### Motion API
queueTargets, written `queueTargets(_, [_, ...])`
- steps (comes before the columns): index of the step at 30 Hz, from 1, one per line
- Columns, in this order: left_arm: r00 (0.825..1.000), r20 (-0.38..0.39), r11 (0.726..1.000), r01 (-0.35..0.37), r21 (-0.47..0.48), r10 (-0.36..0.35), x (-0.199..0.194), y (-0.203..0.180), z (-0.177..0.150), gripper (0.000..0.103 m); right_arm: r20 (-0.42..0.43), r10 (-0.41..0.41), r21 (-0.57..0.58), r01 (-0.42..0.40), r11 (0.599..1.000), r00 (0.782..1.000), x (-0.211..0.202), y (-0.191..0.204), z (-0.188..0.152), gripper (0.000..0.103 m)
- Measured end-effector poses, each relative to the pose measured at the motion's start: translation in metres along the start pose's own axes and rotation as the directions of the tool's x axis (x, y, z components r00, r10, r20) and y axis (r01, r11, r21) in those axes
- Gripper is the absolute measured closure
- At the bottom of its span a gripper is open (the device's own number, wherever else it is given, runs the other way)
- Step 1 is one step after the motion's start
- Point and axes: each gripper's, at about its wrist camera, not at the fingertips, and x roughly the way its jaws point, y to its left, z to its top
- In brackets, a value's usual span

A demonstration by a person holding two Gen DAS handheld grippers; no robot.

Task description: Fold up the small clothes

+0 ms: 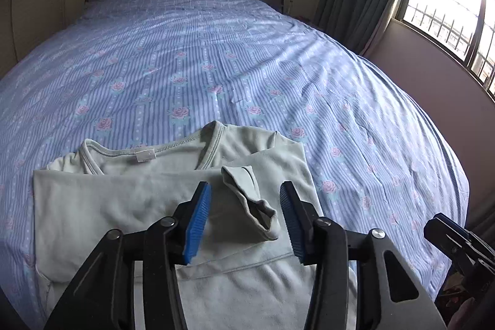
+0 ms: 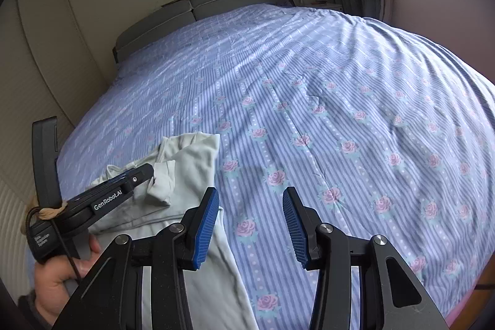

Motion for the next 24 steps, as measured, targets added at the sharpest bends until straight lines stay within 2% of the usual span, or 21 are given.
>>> queueTargets(2, [0.999, 0.029, 0.999, -0.034, 0.009, 0.033, -0.012, 0.010, -0.001, 0.049, -0.004, 0.003, -0.014, -0.003, 1.000, 1.000, 0.004, 0.004, 0.001, 0.058])
queueTargets(5, [0.997, 0.026, 0.997, -0.074, -0.002, 0.074, -0.020, 0.036, -0.007, 0.049, -0.011, 0.007, -0.050, -0.008, 0.999, 1.000, 0.010, 0.015, 0.001, 0.059])
queueTargets(11, [0.988, -0.018, 0.982, -0.154, -0.111, 0.153, -0.022, 0.104, -0.026, 0.049, -0.029, 0.032, -0.183, -0.036, 0.983, 0.999, 0.031, 0.062, -0.001, 0.059])
queueTargets(18, [0.983, -0.050, 0.969, -0.182, -0.166, 0.176, -0.015, 0.141, -0.047, 0.049, -0.074, 0.028, -0.350, -0.053, 0.935, 0.997, 0.074, 0.124, -0.014, 0.059])
queueTargets(22, [0.984, -0.049, 0.969, -0.180, -0.170, 0.174, -0.013, 0.148, -0.053, 0.050, -0.082, -0.017, -0.409, -0.018, 0.913, 0.996, 0.099, 0.142, -0.019, 0.059])
queueTargets(24, [0.984, -0.048, 0.969, -0.178, -0.171, 0.173, -0.012, 0.151, -0.055, 0.050, -0.097, -0.048, -0.419, 0.003, 0.908, 0.994, 0.112, 0.144, -0.019, 0.063])
